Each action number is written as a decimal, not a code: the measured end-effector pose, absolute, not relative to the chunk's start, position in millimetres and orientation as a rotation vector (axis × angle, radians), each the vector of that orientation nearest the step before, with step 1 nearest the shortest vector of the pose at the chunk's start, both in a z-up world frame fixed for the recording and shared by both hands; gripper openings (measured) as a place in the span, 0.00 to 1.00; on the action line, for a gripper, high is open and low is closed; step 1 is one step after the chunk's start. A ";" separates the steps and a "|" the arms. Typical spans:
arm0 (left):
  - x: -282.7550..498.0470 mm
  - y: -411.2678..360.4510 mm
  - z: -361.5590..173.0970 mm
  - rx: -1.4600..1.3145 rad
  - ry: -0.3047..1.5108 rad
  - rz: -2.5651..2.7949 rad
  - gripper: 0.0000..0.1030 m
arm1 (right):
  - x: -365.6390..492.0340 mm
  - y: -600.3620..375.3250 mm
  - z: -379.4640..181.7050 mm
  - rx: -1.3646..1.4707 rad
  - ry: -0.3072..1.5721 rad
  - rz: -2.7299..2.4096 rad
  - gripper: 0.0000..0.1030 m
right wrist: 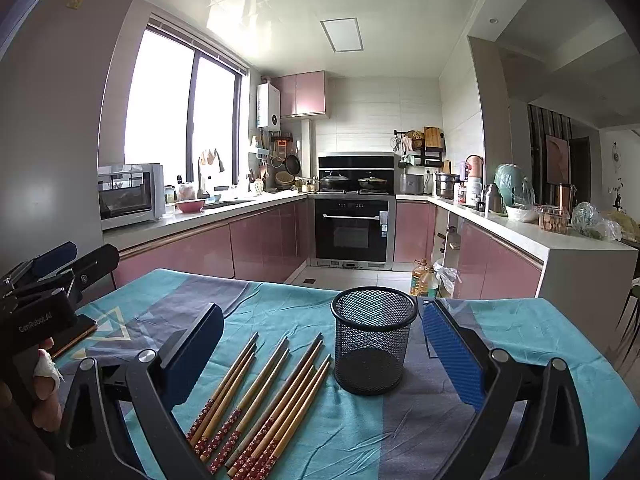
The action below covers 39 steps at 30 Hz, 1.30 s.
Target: Organize utensils
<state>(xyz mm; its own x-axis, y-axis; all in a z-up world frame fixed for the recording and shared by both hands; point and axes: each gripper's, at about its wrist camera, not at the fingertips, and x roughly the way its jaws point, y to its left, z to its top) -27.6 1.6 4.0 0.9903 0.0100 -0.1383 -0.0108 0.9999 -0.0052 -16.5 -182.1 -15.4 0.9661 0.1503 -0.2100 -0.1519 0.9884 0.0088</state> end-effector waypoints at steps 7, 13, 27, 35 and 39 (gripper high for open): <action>-29.2 0.7 4.5 -0.004 0.138 0.010 0.95 | -18.0 -181.8 -15.3 -0.008 0.215 0.148 0.94; -29.5 1.1 4.4 -0.006 0.137 0.008 0.95 | -18.5 -181.4 -12.9 -0.008 0.214 0.142 0.94; -29.8 -4.5 0.1 -0.004 0.152 -0.004 0.95 | -16.8 -181.5 -12.6 -0.010 0.216 0.096 0.94; -28.4 -5.8 0.0 -0.010 0.171 -0.009 0.95 | -19.1 -181.0 -11.1 -0.017 0.208 0.079 0.94; -25.3 -3.8 -0.7 -0.022 0.184 -0.009 0.95 | -20.7 -179.4 -9.6 -0.025 0.202 0.073 0.94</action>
